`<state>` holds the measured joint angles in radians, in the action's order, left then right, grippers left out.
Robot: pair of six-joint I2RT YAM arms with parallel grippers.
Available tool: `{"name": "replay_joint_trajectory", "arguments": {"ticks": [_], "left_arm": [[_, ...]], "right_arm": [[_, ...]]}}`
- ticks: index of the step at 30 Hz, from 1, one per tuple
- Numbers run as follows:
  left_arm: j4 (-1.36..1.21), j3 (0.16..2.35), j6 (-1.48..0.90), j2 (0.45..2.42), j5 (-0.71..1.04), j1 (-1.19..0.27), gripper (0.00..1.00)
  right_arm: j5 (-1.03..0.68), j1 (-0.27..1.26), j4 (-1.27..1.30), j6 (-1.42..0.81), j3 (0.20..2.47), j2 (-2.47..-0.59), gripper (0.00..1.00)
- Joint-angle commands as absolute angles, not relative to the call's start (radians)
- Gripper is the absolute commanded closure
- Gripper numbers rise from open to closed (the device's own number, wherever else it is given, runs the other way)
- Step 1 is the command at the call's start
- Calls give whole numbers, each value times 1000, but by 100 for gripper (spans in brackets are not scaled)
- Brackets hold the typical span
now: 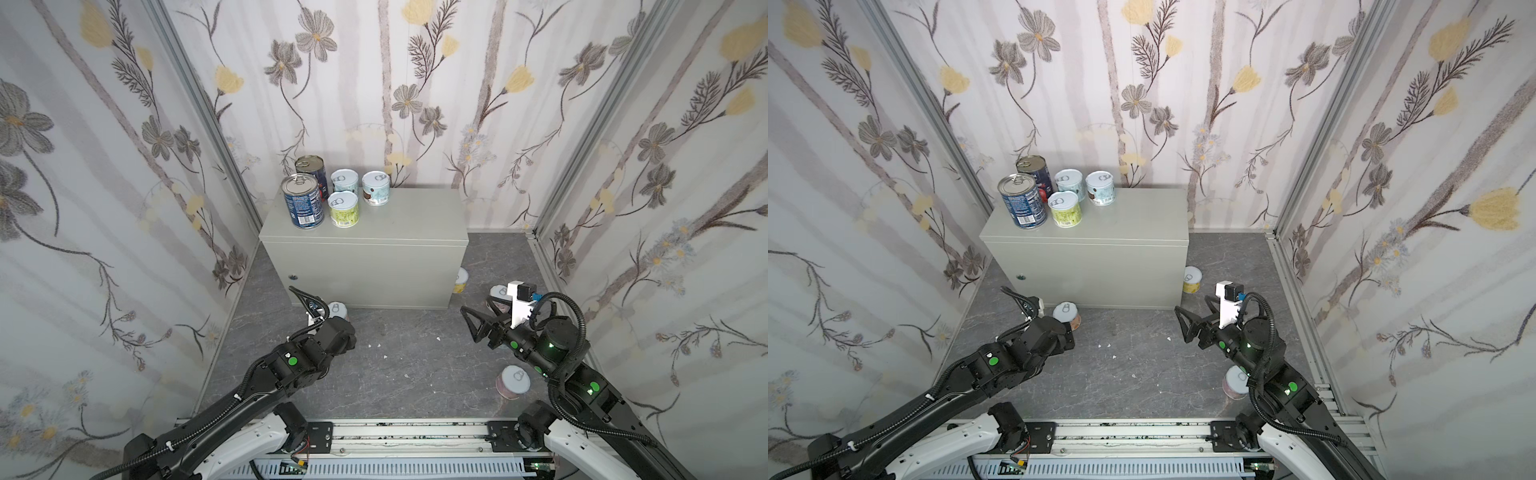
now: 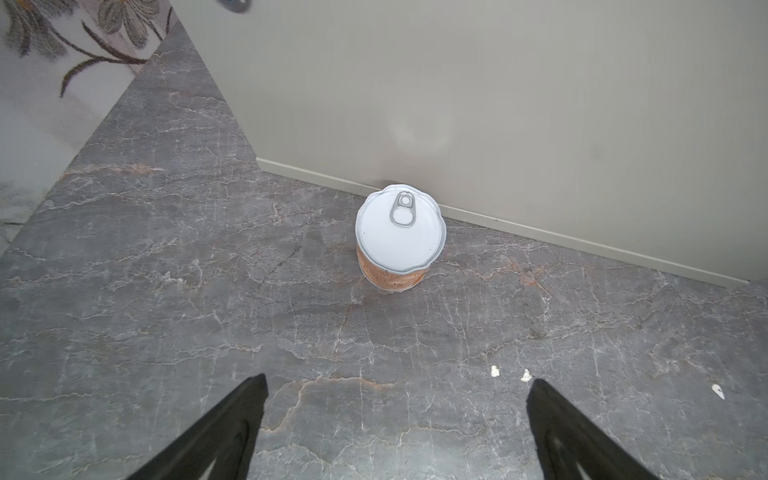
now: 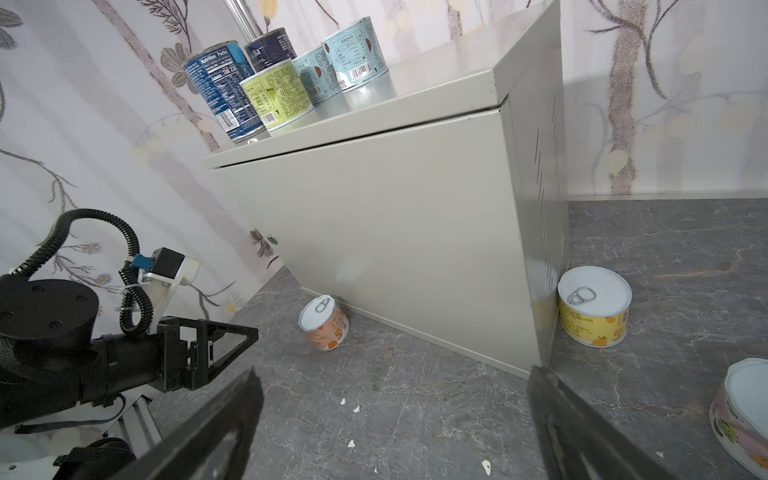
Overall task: Place and organize the canned foods onto the counter
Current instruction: 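Withdraw the left gripper from the cabinet down toward the orange floor can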
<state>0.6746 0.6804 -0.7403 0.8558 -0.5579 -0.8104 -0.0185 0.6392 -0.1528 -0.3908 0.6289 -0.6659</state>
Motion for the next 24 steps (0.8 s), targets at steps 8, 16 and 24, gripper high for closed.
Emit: {"name": "replay_joint_trajectory", "arguments": {"ticks": [8, 16, 24], "left_arm": [[308, 572, -686, 989, -530, -713, 0], [179, 553, -623, 1125, -521, -644, 0], [82, 544, -582, 1254, -514, -607, 0]], "right_arm": [[-1, 640, -114, -312, 587, -697, 0], [-29, 638, -50, -293, 579, -728, 0], [-13, 640, 48, -321, 532, -712, 0]]}}
